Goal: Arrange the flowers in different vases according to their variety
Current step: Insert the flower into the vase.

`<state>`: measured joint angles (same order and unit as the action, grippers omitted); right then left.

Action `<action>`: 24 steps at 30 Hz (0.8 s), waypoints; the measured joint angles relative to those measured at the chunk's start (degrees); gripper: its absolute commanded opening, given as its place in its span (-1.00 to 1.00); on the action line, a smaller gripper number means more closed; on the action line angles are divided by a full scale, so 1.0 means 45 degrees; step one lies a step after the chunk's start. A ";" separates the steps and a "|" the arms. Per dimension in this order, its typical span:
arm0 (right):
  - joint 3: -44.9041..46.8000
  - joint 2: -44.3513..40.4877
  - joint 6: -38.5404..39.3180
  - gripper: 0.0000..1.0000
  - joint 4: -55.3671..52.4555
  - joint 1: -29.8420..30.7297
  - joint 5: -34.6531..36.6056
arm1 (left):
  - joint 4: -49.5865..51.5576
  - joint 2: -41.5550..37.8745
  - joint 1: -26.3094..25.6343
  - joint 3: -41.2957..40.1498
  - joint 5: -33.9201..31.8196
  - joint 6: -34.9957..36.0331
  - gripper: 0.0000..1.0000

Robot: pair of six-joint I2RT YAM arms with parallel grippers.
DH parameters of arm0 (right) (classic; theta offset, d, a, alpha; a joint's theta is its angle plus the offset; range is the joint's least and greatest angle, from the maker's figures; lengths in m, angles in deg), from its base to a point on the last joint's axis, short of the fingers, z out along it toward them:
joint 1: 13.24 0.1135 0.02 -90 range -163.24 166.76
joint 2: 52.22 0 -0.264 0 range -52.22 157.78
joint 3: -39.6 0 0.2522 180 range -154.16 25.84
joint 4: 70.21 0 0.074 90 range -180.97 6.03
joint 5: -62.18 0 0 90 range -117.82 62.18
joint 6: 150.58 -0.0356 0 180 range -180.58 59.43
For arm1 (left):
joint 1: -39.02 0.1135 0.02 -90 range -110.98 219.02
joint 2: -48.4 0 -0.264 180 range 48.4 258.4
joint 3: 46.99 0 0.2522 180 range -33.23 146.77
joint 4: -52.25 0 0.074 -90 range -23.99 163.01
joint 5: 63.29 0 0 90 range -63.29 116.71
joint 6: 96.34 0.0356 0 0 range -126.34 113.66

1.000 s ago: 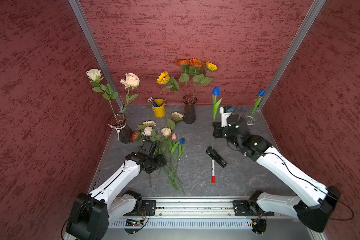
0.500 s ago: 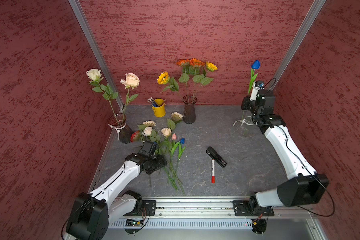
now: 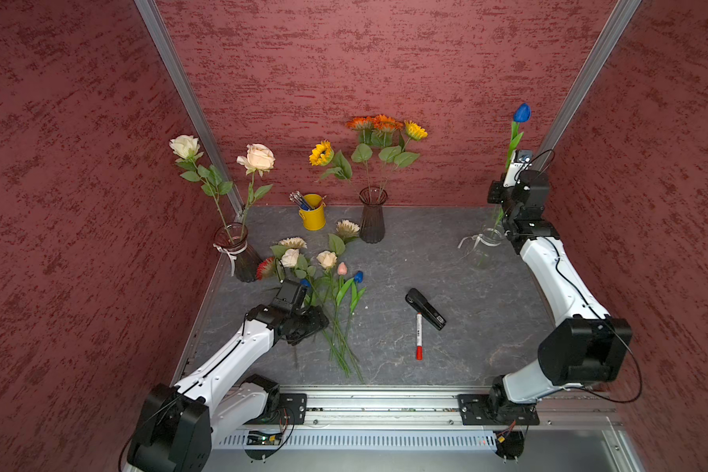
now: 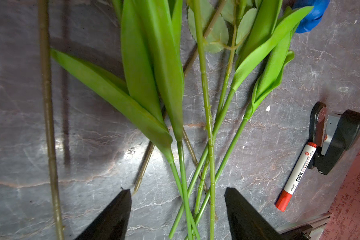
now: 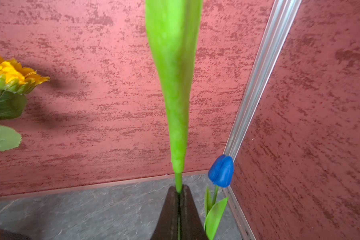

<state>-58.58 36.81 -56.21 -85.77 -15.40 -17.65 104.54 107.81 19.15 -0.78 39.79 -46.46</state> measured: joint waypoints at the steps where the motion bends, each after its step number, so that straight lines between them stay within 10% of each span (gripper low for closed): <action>1: 0.0083 0.0049 0.0024 -1.00 0.0180 -0.0063 0.0039 | -0.0005 -0.0044 0.0000 -0.0010 0.0000 -0.0015 0.50; 16: 0.2778 0.0729 -0.0272 -1.00 0.0835 -0.0476 0.0481 | -0.0335 -0.0491 0.0000 -0.0894 0.0175 -0.0185 0.51; 24: 0.3662 0.0408 -0.0772 0.09 0.0724 -0.0486 0.0724 | -0.0767 -0.0389 0.0000 -0.1064 0.0330 -0.0325 0.51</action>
<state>-42.10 38.65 -59.69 -82.51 -17.58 -14.39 101.08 106.06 19.15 -5.57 41.27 -47.92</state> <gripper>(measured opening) 0.467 0.753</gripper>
